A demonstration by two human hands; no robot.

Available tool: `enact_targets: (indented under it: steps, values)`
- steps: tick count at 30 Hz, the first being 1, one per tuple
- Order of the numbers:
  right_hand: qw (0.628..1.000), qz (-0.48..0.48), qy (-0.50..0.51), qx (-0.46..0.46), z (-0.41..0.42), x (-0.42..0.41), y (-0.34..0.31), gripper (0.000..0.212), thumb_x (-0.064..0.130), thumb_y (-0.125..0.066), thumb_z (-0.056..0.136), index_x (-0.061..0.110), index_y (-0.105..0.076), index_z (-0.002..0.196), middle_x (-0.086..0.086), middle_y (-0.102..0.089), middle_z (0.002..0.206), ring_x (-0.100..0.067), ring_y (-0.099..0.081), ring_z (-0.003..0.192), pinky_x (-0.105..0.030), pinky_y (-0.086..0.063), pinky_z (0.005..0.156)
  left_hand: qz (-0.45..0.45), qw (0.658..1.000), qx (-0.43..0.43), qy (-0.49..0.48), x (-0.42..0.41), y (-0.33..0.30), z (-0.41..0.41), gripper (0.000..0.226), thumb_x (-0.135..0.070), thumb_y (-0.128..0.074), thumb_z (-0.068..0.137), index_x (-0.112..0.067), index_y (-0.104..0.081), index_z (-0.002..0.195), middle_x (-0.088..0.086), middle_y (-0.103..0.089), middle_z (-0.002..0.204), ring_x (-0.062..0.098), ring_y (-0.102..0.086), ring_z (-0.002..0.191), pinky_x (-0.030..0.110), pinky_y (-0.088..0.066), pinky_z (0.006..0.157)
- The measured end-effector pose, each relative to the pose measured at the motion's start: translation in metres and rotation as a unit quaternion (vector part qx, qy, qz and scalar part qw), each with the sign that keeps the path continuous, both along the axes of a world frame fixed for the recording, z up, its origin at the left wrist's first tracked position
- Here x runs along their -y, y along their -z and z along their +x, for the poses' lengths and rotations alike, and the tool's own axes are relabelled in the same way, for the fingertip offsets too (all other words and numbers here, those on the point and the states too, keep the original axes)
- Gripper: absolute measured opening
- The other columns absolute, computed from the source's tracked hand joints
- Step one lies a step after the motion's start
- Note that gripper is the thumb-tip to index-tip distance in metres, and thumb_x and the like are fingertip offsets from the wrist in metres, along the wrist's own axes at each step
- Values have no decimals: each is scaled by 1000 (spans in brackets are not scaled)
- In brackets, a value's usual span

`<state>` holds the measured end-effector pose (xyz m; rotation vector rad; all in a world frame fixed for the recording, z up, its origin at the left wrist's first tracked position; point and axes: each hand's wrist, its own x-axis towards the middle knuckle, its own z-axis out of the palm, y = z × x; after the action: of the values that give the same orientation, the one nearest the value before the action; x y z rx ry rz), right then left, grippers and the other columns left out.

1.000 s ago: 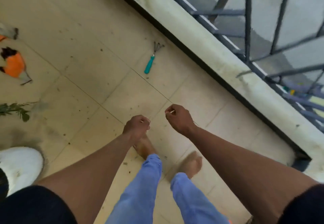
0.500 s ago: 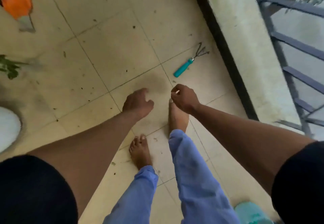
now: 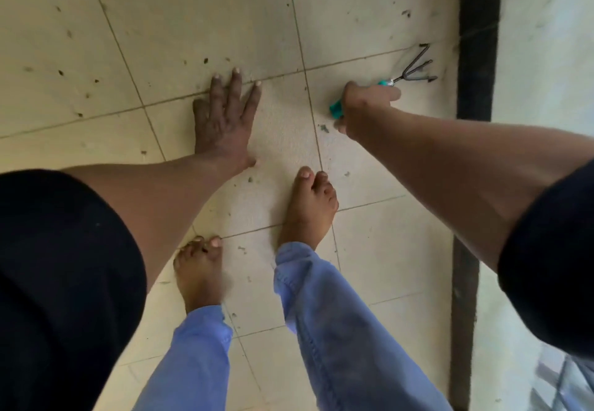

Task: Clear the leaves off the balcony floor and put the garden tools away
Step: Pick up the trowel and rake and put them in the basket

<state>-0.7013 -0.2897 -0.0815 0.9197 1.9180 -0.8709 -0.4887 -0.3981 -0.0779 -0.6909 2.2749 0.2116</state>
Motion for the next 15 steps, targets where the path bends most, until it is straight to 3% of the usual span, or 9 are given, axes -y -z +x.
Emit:
enact_targets:
  steps: [2,5,9,10,12,14,15]
  values:
    - [1000,14,11,7,-9,5,-5,52,22,-54,100,23,-28,144,-11,-40,133,-38,-52,113,-59,-57,90,-2,1000,13,4,1,-3,-3,155,-75,-80,62,-25,33,155,10,38,163,41,18,155,60,-21,121]
    - [995,14,91,42,-16,14,-22,45,19,-56,103,22,-32,141,-8,-38,125,-32,-48,111,-60,-57,88,15,999,49,-7,-1,-10,-14,155,-70,-82,66,-23,38,152,13,43,159,45,24,152,63,-17,122]
    - [995,-7,-15,101,-13,9,-56,46,22,-60,103,15,-33,140,-15,-51,119,-31,-64,107,-43,-63,60,100,983,151,-39,8,-27,-41,144,-63,-77,78,-23,40,151,13,50,155,46,32,148,61,-9,123]
    - [993,-21,-52,103,-10,7,-66,52,23,-63,102,16,-31,142,-17,-54,118,-30,-68,99,-39,-64,60,118,977,163,-69,13,-37,-52,130,-60,-71,85,-22,31,156,12,41,160,44,26,151,59,-10,124]
    - [987,-58,-117,92,1,5,-87,61,24,-69,98,17,-30,145,-21,-58,118,-27,-72,84,-30,-61,53,153,967,144,-145,25,-67,-77,89,-57,-50,100,-18,-6,165,13,-1,172,39,-8,156,53,-22,124]
    - [983,-86,-147,74,13,5,-112,59,25,-72,96,16,-34,140,-22,-59,120,-28,-73,80,-27,-58,50,228,926,71,-292,28,-108,-103,58,-49,-38,107,-14,-42,154,11,-46,155,31,-46,136,44,-37,112]
    - [979,-95,-165,69,19,6,-127,57,25,-74,95,16,-36,136,-22,-59,119,-29,-73,80,-29,-60,52,281,887,34,-366,25,-131,-113,51,-45,-37,108,-14,-51,146,9,-57,145,28,-53,125,43,-42,107]
